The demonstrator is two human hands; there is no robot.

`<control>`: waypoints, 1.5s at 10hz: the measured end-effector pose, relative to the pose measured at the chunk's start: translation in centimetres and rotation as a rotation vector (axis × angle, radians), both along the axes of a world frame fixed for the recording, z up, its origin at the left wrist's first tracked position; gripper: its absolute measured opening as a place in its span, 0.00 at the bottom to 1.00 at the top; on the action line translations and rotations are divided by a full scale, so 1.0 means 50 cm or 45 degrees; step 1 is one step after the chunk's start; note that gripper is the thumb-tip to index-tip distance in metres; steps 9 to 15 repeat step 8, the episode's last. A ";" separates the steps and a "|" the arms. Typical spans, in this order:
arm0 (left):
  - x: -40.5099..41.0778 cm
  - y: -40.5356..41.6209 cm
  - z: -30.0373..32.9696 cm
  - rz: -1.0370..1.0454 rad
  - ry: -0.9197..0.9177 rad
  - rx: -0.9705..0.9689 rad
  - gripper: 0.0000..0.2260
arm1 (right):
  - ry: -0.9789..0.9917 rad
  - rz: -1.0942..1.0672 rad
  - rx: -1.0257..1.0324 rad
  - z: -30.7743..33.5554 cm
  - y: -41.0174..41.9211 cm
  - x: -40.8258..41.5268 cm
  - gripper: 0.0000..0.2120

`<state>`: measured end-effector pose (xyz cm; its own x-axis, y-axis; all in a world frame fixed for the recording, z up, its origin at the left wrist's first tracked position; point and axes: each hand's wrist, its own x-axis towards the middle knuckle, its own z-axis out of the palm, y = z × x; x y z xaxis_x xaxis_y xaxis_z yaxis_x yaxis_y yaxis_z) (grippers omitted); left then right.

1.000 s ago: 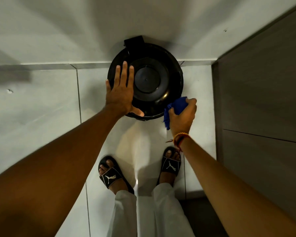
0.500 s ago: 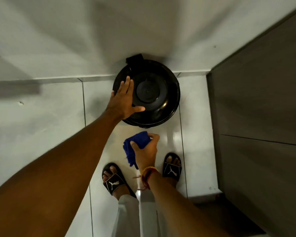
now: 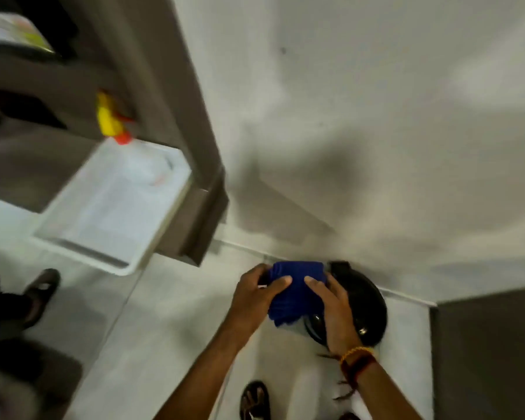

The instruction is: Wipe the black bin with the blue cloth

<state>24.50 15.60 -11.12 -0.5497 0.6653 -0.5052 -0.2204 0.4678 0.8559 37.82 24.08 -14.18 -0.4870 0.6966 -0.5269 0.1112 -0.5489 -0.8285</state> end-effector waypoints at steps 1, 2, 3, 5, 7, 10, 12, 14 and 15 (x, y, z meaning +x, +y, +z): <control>-0.109 -0.068 0.154 0.234 0.197 0.118 0.09 | 0.050 0.209 0.111 0.145 -0.018 -0.131 0.21; -0.222 -0.133 0.236 0.472 0.396 0.111 0.12 | 0.124 0.412 0.228 0.244 -0.063 -0.279 0.16; -0.360 -0.184 0.259 0.597 0.456 -0.094 0.11 | 0.019 0.504 0.341 0.279 -0.118 -0.430 0.17; -0.560 -0.219 0.197 0.289 0.422 -0.541 0.16 | -0.418 0.783 0.195 0.260 -0.175 -0.612 0.26; -0.576 -0.204 0.169 -0.085 0.646 -0.734 0.24 | -0.421 0.770 0.091 0.295 -0.145 -0.597 0.20; -0.543 -0.190 0.207 -0.141 0.880 -0.591 0.18 | -0.553 0.680 0.259 0.356 -0.099 -0.528 0.17; -0.543 -0.190 0.207 -0.141 0.880 -0.591 0.18 | -0.553 0.680 0.259 0.356 -0.099 -0.528 0.17; -0.543 -0.190 0.207 -0.141 0.880 -0.591 0.18 | -0.553 0.680 0.259 0.356 -0.099 -0.528 0.17; -0.543 -0.190 0.207 -0.141 0.880 -0.591 0.18 | -0.553 0.680 0.259 0.356 -0.099 -0.528 0.17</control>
